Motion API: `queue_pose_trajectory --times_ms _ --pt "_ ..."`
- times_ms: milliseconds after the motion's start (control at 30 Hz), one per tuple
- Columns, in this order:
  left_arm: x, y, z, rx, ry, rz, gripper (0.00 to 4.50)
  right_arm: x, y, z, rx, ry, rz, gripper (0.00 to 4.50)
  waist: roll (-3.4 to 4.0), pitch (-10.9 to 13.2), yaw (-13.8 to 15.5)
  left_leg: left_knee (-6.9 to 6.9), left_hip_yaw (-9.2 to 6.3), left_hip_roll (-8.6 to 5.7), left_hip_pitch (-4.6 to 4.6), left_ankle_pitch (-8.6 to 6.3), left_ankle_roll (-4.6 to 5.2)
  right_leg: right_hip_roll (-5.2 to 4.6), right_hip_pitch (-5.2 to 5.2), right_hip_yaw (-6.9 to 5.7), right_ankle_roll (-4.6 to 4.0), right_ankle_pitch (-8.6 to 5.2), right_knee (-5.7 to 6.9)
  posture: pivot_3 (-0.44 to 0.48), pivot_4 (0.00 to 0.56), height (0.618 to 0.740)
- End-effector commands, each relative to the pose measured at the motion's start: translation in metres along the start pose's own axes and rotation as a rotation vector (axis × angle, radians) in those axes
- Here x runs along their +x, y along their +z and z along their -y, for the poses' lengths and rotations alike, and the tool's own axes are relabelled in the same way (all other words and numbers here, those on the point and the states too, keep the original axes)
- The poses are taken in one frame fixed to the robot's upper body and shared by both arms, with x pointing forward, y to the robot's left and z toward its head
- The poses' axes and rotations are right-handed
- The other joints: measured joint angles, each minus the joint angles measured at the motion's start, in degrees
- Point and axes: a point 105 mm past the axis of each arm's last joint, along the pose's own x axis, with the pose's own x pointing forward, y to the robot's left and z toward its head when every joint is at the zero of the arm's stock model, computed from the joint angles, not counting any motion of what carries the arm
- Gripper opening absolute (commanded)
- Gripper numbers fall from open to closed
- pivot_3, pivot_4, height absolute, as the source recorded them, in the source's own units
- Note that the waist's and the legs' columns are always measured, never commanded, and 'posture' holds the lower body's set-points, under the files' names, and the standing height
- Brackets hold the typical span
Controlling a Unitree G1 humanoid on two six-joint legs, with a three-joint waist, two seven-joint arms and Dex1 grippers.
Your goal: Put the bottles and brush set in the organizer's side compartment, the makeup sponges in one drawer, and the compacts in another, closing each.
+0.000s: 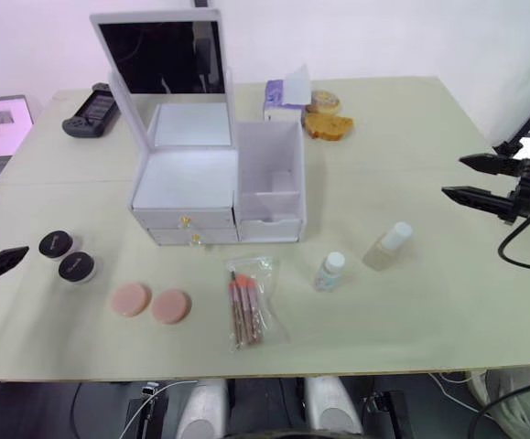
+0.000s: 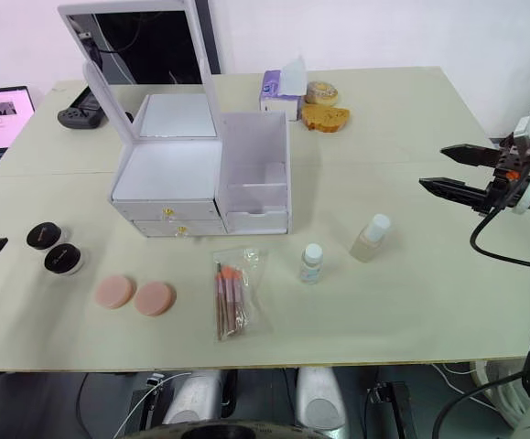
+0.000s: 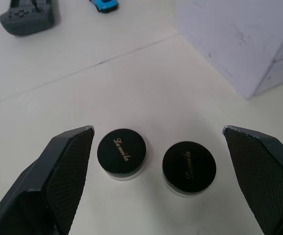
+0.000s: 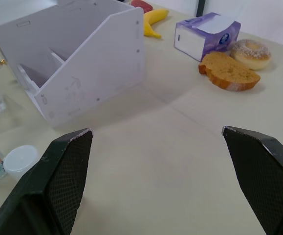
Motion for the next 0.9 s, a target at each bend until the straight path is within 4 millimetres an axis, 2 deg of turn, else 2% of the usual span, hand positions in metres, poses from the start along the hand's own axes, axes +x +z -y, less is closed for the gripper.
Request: queue_pose_trajectory --times_ms 33,533,667,800,900 --pt "0.001 0.011 -0.004 0.048 0.024 0.016 4.44 -0.003 0.013 0.0 -0.056 -0.004 0.007 4.5 0.0 0.0 0.0 -0.01 0.0 0.0 0.0 0.0 0.0 0.0 -0.01 0.0 0.0 0.0 0.0 0.0 0.15 0.74" --pt "0.004 0.012 -0.007 0.013 0.009 0.02 4.44 -0.002 0.025 -0.001 -0.077 -0.032 0.021 4.5 -0.01 0.0 0.0 -0.13 0.03 0.0 0.02 0.0 0.0 0.01 -0.05 0.05 0.02 0.0 -0.01 0.0 0.15 0.74" --pt "0.011 0.025 -0.002 0.015 -0.03 0.05 4.44 -0.007 0.025 -0.003 -0.07 -0.039 0.019 4.5 -0.01 0.0 0.1 -0.13 0.03 0.0 0.02 0.0 0.0 0.01 -0.05 0.04 0.02 0.0 -0.01 0.0 0.15 0.74" --pt "0.024 0.049 0.024 -0.068 -0.224 0.1 4.44 -0.013 0.026 -0.009 -0.072 -0.021 0.005 4.5 -0.04 0.0 0.3 -0.13 0.02 0.0 0.02 0.0 0.0 0.02 -0.05 0.05 0.03 0.0 -0.01 0.0 0.15 0.74" --pt "0.038 0.075 0.059 -0.097 -0.413 0.158 4.44 -0.018 0.031 -0.022 -0.059 0.006 0.004 4.5 -0.04 0.0 0.6 -0.13 0.02 0.0 0.01 0.0 0.0 0.02 -0.04 0.06 0.04 0.0 -0.01 0.0 0.15 0.74"
